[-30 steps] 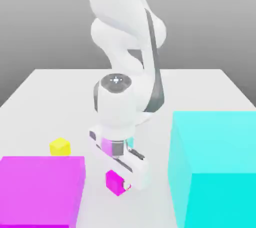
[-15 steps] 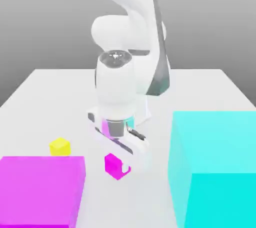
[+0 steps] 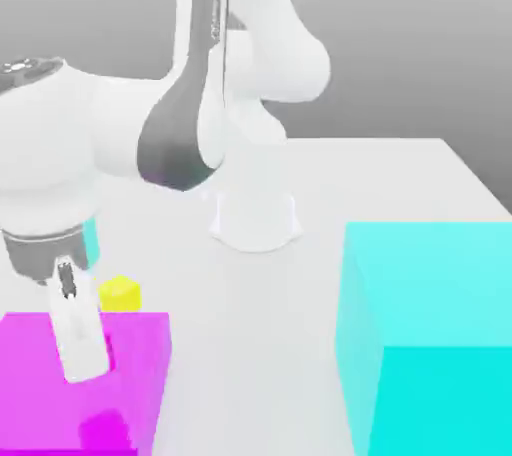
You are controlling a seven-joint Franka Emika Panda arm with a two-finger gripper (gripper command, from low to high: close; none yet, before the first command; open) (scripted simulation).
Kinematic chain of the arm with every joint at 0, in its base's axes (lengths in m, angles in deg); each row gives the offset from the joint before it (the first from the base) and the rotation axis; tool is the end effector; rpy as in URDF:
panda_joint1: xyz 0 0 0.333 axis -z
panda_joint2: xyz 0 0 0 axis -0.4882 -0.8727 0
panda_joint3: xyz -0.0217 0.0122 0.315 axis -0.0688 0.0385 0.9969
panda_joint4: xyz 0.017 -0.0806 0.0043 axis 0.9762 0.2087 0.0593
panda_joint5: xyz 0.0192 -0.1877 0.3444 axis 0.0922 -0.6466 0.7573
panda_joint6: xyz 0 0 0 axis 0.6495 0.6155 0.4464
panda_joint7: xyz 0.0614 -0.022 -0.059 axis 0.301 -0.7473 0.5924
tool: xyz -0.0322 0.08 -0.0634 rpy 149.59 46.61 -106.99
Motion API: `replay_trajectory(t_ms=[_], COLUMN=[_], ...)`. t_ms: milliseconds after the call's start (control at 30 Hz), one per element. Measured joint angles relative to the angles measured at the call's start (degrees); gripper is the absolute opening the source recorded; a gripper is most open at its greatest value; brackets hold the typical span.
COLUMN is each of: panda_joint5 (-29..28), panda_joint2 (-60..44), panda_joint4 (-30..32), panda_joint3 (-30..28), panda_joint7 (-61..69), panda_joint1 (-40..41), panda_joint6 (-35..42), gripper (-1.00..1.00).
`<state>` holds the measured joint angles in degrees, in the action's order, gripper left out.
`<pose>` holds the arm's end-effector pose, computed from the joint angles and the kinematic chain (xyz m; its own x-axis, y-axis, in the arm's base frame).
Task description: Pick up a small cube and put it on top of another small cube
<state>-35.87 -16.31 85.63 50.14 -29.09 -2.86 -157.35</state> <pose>0.4881 -0.2277 0.2716 -0.4216 -0.9064 -0.0272 -0.9067 0.4218 0.0007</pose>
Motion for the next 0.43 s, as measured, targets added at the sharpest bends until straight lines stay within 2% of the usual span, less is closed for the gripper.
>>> replay_trajectory(t_ms=[200,300,333,433], panda_joint5=[-0.4,-0.1,0.0,0.0], panda_joint2=[-3.9,-8.7,-9.8,-9.8], panda_joint4=[-12.2,-12.7,-12.5,-12.5], panda_joint3=[-4.1,-4.5,-4.5,-4.5], panda_joint7=[-1.2,-1.0,-1.0,-1.0], panda_joint1=[3.4,3.8,3.9,3.9], panda_joint6=[8.2,3.8,2.6,2.6], gripper=[-1.0,-1.0,1.0,1.0])
